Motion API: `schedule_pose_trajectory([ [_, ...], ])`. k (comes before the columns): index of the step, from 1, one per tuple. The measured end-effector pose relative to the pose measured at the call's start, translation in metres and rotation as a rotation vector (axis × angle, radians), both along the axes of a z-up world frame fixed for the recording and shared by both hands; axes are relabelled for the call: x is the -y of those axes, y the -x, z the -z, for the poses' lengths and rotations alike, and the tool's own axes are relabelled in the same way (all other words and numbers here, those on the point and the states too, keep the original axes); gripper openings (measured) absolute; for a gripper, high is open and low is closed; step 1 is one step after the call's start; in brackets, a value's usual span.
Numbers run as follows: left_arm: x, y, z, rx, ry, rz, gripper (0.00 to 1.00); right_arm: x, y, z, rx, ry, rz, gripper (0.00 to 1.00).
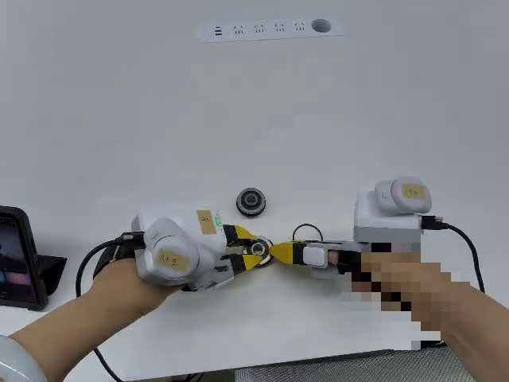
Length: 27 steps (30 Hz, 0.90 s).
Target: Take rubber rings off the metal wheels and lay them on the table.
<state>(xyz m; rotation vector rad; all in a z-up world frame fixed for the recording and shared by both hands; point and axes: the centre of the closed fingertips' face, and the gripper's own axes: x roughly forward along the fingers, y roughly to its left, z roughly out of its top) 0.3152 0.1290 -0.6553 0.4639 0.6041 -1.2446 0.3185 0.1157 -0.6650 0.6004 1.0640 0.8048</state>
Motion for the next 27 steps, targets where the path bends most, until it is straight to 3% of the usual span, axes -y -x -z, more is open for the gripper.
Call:
schedule_pose_trajectory([
  [27,0.0,0.0006,0.0001,-0.002,0.003,0.001,0.12,-0.001,0.0002,-0.0051,0.034,0.019,-0.015,0.02],
])
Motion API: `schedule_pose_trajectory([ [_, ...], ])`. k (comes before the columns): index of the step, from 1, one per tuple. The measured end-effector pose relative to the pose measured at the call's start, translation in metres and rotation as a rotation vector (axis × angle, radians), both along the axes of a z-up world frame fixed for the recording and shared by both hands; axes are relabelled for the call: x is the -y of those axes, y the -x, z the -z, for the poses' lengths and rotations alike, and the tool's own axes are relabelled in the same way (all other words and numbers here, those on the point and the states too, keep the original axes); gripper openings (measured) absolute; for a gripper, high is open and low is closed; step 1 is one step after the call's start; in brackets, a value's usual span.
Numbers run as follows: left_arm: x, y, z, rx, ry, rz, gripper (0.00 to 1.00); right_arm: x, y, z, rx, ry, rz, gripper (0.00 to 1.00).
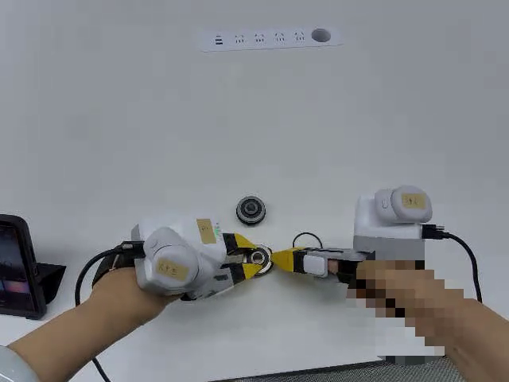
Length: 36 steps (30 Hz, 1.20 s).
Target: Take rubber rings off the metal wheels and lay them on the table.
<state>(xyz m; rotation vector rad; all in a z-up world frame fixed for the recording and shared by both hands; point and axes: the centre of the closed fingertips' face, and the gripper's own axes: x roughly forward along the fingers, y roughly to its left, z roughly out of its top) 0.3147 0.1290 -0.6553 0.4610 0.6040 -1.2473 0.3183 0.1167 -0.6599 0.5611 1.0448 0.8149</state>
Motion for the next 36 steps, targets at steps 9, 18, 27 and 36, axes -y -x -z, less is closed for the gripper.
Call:
schedule_pose_trajectory([
  [9,0.0,0.0,0.0,0.001,-0.001,-0.001,0.12,-0.004,0.0,-0.004,0.006,-0.004,-0.01,0.01],
  [18,-0.001,-0.001,0.001,0.001,0.0,0.001,0.12,-0.007,0.001,-0.007,0.01,-0.011,-0.018,0.01],
  [27,0.0,-0.001,0.001,0.001,0.001,0.0,0.12,-0.011,0.002,-0.013,0.009,-0.039,-0.02,0.01],
  [36,0.0,0.0,0.0,0.002,0.001,0.002,0.12,-0.01,-0.001,-0.016,0.008,-0.051,0.0,0.02],
])
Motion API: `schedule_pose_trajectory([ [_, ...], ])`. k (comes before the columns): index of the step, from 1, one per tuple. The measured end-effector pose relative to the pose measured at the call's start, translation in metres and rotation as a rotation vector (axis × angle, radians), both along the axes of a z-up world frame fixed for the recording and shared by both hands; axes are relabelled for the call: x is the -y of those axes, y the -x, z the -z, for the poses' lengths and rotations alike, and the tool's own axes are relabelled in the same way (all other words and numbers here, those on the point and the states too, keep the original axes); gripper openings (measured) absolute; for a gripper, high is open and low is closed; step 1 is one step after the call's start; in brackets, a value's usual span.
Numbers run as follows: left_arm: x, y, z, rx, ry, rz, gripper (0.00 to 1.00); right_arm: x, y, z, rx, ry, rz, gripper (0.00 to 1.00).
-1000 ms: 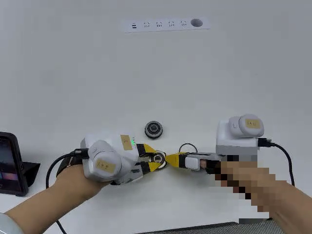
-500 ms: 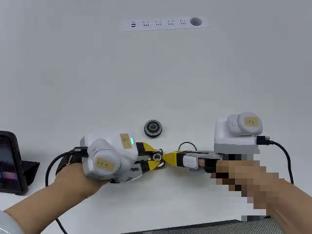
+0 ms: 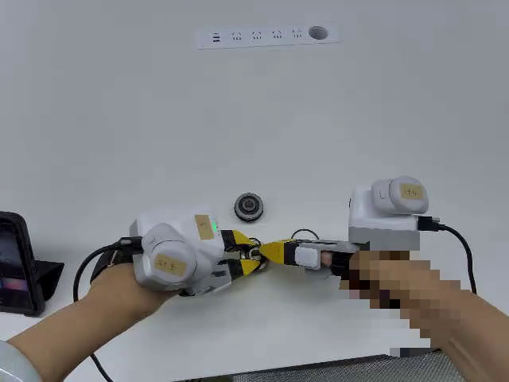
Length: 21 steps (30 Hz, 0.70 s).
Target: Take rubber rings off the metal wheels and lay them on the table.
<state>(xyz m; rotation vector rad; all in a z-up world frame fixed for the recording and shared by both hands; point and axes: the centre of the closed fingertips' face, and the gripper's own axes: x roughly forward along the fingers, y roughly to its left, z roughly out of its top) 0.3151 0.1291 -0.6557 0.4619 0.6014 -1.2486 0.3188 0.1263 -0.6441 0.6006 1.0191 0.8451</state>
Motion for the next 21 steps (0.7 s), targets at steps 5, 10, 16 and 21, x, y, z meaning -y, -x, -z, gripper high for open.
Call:
schedule_pose_trajectory([
  [5,0.0001,0.0001,0.0,0.002,0.002,0.002,0.13,0.0041,0.0013,0.0037,-0.007,0.011,0.01,0.02],
  [10,0.0001,-0.0003,-0.0001,0.002,0.01,0.001,0.13,0.0052,0.0021,0.0067,-0.011,0.021,0.014,0.02],
  [16,0.0012,0.0,-0.0013,0.005,0.013,0.007,0.14,0.0055,0.0029,0.0088,-0.015,0.025,0.016,0.02],
  [21,0.0021,0.002,-0.0048,0.007,0.028,0.012,0.16,0.0069,0.0025,0.0096,-0.014,0.028,0.021,0.02],
])
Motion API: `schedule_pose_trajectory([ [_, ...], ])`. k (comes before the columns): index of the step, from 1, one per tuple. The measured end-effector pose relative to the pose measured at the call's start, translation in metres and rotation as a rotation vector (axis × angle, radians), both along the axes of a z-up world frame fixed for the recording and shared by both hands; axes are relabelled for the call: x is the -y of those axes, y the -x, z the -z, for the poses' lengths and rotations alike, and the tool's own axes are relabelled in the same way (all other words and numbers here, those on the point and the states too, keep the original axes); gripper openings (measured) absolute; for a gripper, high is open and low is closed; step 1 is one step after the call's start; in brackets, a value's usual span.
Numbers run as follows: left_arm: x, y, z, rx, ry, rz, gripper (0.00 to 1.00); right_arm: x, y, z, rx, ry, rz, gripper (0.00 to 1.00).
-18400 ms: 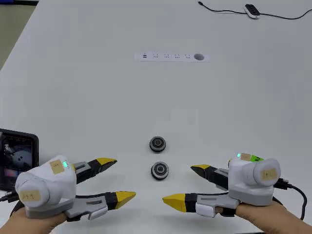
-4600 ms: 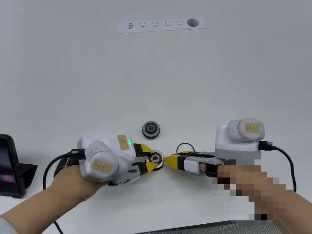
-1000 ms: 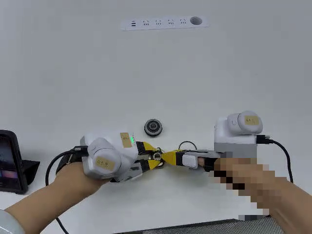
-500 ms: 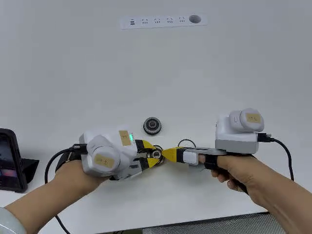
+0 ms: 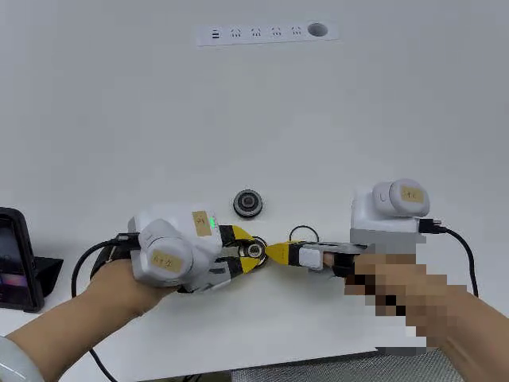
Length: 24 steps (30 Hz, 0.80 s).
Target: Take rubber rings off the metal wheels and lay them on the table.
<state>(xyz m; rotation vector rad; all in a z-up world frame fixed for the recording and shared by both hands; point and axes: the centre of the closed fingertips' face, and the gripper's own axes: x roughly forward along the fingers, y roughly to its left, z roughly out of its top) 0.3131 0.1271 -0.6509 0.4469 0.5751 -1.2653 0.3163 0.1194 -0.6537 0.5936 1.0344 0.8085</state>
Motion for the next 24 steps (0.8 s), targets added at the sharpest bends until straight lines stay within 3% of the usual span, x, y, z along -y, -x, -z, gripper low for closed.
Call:
schedule_pose_trajectory([
  [11,-0.008,-0.003,-0.002,0.024,0.001,-0.021,0.25,-0.002,0.001,-0.003,-0.002,-0.011,0.0,0.02],
  [24,-0.019,-0.001,0.005,0.019,-0.022,-0.038,0.39,-0.007,0.004,-0.018,0.003,-0.057,0.007,0.02],
])
